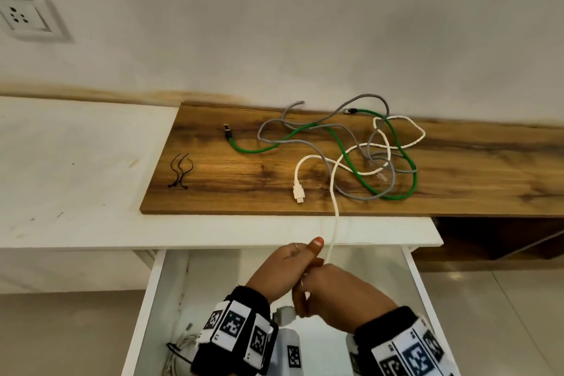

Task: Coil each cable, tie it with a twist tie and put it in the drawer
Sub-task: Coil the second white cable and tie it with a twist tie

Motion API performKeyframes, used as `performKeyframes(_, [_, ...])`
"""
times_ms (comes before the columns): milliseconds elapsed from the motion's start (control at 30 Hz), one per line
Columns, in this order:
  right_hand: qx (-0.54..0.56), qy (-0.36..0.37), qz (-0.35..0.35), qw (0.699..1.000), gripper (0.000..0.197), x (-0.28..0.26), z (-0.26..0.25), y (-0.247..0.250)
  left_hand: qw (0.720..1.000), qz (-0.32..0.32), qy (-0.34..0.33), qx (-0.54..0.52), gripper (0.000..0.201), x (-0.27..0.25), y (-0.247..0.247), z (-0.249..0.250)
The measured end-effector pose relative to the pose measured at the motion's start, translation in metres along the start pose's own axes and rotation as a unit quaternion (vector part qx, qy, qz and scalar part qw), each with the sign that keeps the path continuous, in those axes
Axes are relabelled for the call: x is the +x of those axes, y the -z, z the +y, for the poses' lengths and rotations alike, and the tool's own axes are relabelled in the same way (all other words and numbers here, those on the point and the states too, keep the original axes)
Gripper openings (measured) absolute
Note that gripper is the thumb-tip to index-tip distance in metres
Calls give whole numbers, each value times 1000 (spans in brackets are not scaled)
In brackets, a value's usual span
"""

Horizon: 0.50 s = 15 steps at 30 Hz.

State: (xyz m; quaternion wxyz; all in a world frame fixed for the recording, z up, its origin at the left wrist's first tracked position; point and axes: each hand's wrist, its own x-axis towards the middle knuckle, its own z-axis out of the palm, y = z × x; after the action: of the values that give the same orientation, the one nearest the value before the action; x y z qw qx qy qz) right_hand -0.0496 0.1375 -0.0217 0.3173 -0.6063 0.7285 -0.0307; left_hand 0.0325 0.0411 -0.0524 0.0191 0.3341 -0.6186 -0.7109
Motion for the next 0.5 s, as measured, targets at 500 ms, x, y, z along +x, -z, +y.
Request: performKeyframes(500, [14, -105, 47, 993, 42, -26, 48, 32, 983, 53, -108, -137, 22, -3, -4, 2])
